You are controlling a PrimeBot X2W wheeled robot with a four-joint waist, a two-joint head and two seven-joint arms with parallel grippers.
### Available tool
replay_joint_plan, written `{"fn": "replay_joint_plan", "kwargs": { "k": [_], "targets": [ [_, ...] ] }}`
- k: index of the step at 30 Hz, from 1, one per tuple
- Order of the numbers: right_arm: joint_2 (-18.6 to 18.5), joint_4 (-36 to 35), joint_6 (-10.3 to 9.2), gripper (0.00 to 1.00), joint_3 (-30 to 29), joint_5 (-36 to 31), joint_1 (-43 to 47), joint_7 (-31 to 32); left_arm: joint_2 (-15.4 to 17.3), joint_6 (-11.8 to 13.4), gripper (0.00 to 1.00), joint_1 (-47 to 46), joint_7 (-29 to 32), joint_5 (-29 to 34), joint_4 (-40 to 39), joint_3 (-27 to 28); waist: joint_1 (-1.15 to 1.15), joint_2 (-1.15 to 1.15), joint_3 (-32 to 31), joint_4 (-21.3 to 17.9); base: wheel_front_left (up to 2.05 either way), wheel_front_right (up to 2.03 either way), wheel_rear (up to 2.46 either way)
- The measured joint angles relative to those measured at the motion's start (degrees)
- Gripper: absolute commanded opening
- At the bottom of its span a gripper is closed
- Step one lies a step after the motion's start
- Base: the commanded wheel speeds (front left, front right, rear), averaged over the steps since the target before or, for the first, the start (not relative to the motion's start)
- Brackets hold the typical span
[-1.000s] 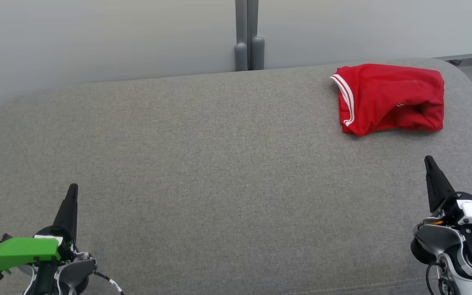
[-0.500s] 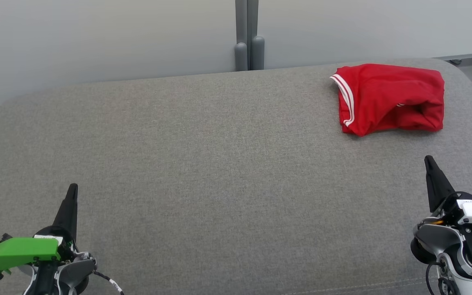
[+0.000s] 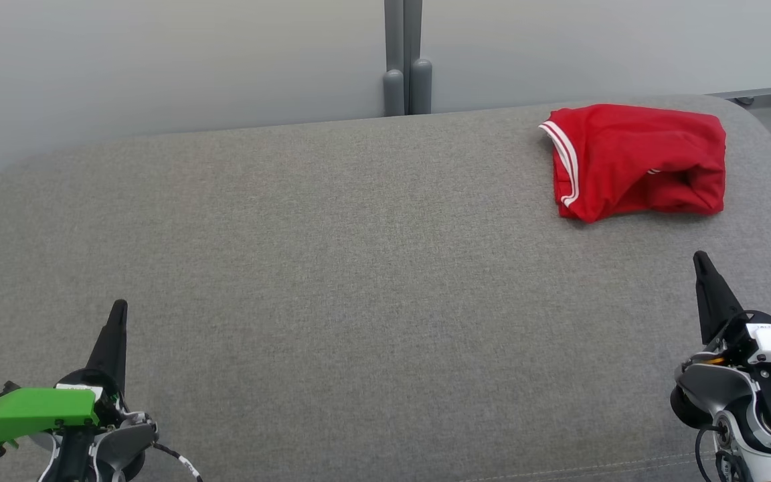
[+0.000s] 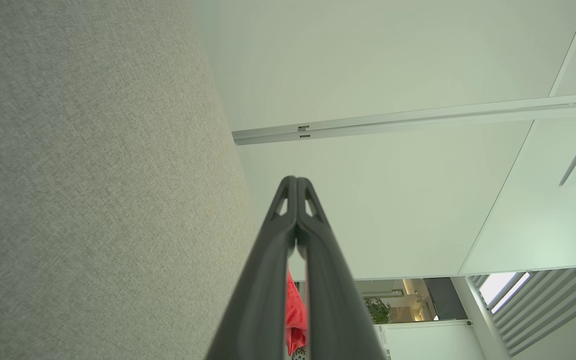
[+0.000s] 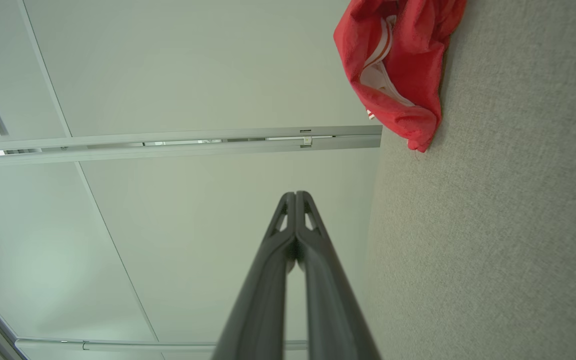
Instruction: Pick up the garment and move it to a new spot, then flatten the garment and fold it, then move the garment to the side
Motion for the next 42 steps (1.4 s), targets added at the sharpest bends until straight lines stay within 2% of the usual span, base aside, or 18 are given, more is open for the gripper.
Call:
{"fn": "replay_joint_plan", "kwargs": {
  "k": [42],
  "targets": [
    [0.1,0.1,0.01,0.00,0.0,0.0,0.0,0.0,0.0,0.1,0.00,0.0,0.0,0.0,-0.1,0.0,0.00,0.00,0.0,0.0,0.00,0.00,0.00]
  ]
}}
